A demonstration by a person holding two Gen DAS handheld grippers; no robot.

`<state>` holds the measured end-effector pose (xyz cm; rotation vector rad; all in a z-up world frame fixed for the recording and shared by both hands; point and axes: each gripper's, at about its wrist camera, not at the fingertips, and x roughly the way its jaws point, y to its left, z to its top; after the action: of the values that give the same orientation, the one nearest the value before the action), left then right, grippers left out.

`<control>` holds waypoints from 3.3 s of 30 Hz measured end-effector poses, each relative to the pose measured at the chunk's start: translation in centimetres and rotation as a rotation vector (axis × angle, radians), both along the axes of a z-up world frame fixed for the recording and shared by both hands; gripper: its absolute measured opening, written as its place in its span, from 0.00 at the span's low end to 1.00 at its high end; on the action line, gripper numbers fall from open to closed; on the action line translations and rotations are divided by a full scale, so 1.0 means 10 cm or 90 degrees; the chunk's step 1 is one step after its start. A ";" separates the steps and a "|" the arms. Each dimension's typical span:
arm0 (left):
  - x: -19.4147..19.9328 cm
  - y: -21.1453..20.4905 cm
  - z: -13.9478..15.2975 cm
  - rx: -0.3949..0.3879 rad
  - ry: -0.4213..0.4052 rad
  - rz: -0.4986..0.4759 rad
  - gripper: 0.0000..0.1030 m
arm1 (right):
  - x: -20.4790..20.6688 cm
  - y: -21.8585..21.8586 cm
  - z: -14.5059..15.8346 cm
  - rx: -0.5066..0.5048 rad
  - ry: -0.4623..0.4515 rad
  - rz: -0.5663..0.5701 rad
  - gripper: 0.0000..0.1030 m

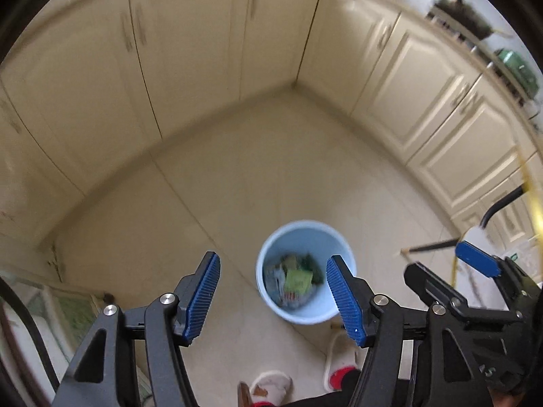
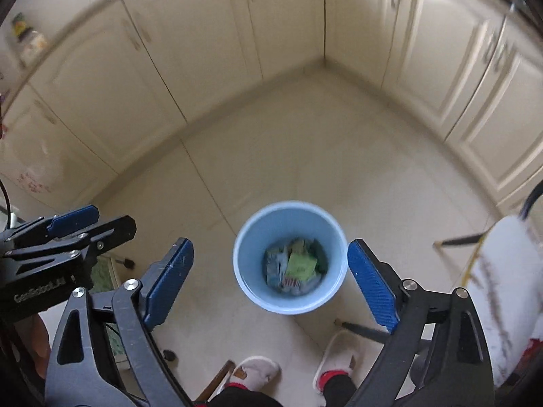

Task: Collect trash
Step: 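Swing both tools back toward the table, then lower the right tool onto the white striped packet and close it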

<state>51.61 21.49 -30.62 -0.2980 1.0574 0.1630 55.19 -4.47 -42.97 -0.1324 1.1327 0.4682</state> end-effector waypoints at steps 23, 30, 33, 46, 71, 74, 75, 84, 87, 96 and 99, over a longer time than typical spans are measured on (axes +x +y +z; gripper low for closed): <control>-2.75 -2.23 1.32 0.150 -0.492 -0.046 0.98 | -2.37 -0.84 3.19 0.049 -0.456 -0.139 1.00; -3.81 -2.52 1.11 0.188 -0.565 -0.085 0.99 | -2.94 -1.19 3.57 0.069 -0.525 -0.181 1.00; -4.15 -2.59 1.04 0.190 -0.590 -0.086 0.99 | -3.12 -1.33 3.66 0.069 -0.547 -0.202 1.00; -4.76 -2.69 0.83 0.186 -0.656 -0.112 0.99 | -3.54 -1.58 3.84 0.041 -0.613 -0.260 1.00; -3.53 -2.97 1.06 0.174 -0.574 -0.224 0.99 | -3.21 -2.17 3.51 0.013 -0.561 -0.335 1.00; -3.18 -3.08 0.96 0.160 -0.513 -0.258 0.99 | -3.02 -2.36 3.32 0.005 -0.518 -0.361 1.00; -3.07 -3.11 0.94 0.153 -0.496 -0.269 0.99 | -2.96 -2.42 3.26 0.003 -0.504 -0.368 1.00; -1.83 -3.35 0.72 0.111 -0.326 -0.327 0.99 | -2.13 -3.19 2.40 -0.017 -0.294 -0.449 1.00; -1.42 -3.41 0.76 0.104 -0.290 -0.330 0.99 | -1.77 -3.31 2.15 -0.046 -0.236 -0.429 1.00; -0.67 -3.29 0.72 0.100 -0.235 -0.317 0.99 | -0.62 -3.16 1.63 -0.133 -0.140 -0.305 1.00; -0.54 -3.25 0.67 0.105 -0.225 -0.316 0.99 | -0.41 -3.04 1.46 -0.164 -0.130 -0.247 0.87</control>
<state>46.23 -11.06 -23.90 0.0889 0.7331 -0.2416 51.12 -34.92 -28.35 -0.1753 0.9837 -0.0378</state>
